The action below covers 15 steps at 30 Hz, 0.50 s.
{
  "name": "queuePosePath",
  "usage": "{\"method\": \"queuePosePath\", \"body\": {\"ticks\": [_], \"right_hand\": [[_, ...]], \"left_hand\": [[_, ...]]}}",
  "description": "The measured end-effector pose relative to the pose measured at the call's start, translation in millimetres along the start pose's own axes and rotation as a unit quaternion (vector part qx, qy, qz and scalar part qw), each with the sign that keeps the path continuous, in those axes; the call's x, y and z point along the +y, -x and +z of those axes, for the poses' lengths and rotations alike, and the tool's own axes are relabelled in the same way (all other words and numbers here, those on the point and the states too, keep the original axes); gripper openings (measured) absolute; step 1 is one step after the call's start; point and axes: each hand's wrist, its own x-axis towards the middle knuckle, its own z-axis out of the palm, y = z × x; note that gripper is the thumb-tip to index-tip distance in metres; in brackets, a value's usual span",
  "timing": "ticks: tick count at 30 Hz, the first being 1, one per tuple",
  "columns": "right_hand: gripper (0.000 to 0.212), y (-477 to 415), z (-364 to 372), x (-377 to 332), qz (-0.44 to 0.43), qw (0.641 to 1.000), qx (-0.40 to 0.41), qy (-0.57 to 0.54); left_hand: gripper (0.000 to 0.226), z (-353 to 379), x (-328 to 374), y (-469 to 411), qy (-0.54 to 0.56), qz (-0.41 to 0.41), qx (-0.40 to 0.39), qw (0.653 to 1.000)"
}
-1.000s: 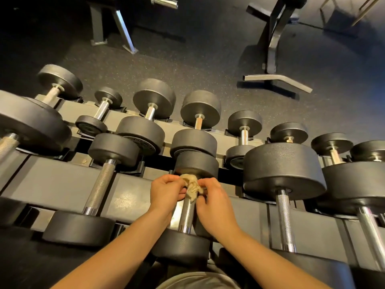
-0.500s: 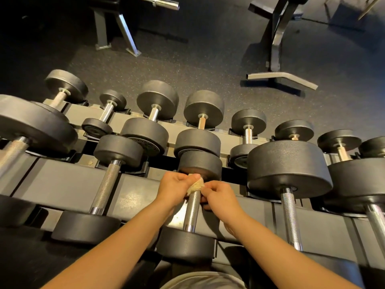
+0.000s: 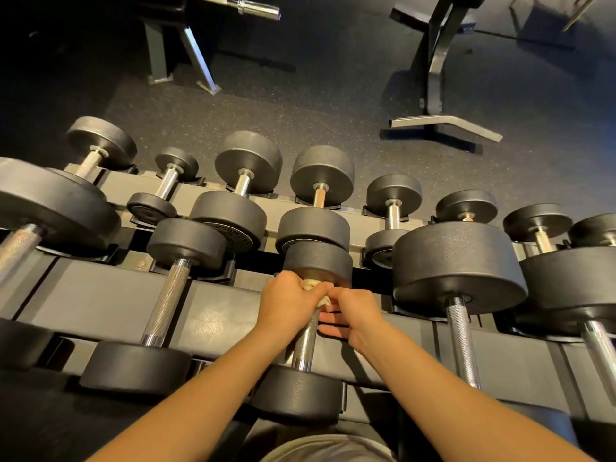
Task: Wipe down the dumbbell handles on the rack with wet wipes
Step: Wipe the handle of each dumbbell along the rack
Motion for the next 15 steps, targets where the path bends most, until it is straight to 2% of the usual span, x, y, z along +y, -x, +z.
{"method": "queuePosePath", "body": {"ticks": [4, 7, 10, 12, 14, 15], "right_hand": [[0.014, 0.2, -3.7, -4.0, 0.005, 0.999, -0.013, 0.039], [0.016, 8.4, -7.8, -9.6, -0.005, 0.996, -0.029, 0.081], [0.021, 15.6, -16.9, -15.6, -0.044, 0.986, -0.019, 0.157], [0.021, 13.6, -26.3, -20.7, -0.162, 0.948, 0.058, 0.267], [0.013, 13.1, -34.7, -30.2, -0.301, 0.865, 0.132, 0.379], [0.012, 14.8, -36.0, -36.5, -0.344, 0.834, 0.131, 0.411]], "left_hand": [[0.046, 8.5, -4.5, 3.1, -0.042, 0.046, 0.032, 0.998], [0.044, 10.8, -6.9, 2.5, 0.057, 0.006, -0.003, 0.998], [0.047, 9.8, -11.7, 1.8, 0.187, -0.074, -0.040, 0.979], [0.044, 9.5, -11.3, 4.9, 0.278, -0.120, -0.054, 0.951], [0.029, 8.4, -7.3, 7.7, 0.365, -0.168, -0.077, 0.912], [0.027, 7.5, -4.2, 8.6, 0.402, -0.189, -0.094, 0.891]]}}
